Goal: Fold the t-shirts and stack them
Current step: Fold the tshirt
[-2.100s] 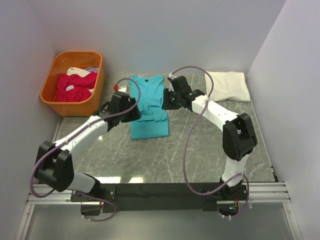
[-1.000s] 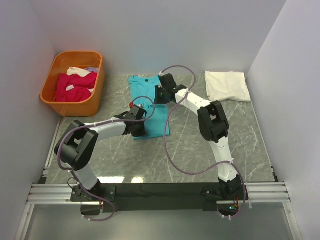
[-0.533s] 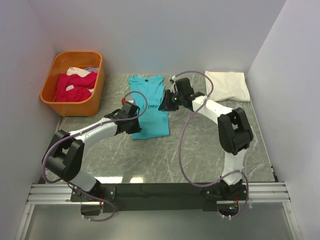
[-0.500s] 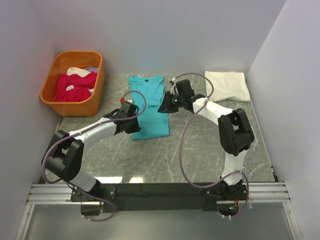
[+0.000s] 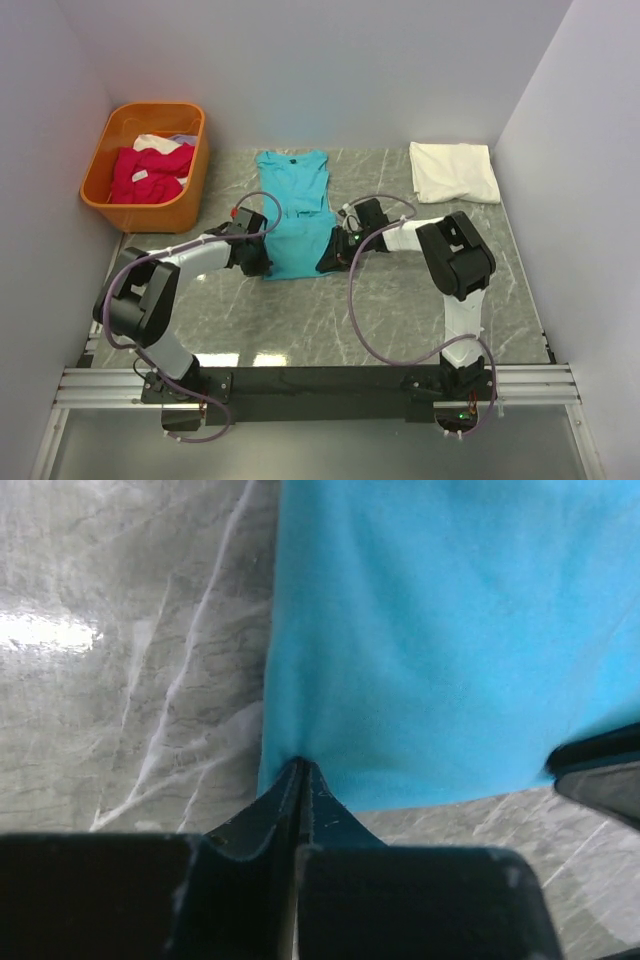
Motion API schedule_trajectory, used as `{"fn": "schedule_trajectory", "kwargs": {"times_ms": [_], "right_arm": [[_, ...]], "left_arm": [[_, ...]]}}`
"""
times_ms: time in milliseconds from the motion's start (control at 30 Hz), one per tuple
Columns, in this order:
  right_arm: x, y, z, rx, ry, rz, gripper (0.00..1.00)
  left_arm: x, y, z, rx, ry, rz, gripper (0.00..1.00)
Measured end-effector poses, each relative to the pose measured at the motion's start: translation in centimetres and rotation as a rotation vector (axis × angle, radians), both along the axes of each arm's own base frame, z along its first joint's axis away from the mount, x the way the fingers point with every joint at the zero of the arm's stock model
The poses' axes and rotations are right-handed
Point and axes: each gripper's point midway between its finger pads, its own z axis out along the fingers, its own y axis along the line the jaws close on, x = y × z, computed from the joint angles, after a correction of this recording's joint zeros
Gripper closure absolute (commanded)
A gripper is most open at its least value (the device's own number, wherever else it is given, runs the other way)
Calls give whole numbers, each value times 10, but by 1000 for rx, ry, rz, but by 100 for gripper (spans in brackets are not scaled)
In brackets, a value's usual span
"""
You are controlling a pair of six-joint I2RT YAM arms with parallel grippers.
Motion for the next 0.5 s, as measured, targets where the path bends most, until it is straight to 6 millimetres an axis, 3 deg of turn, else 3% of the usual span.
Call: {"fn": "schedule_trajectory", "kwargs": {"times_ms": [167, 300, 433, 467, 500], "right_arm": [[5, -14, -1, 20, 66, -37, 72], [-3, -18, -3, 19, 93, -41, 72], [-27, -30, -1, -16, 122, -49, 72], [-33, -34, 0, -36, 126, -54, 72], [-38, -38, 1, -53, 124, -58, 72]], "left_arm": [[-6, 4, 0, -20, 2, 11, 99], [-20, 4, -1, -57, 11, 16, 99], [-51, 8, 2, -84, 35, 12, 98], [-61, 10, 3, -81, 46, 15, 96], [-71, 14, 6, -78, 54, 16, 86]]}}
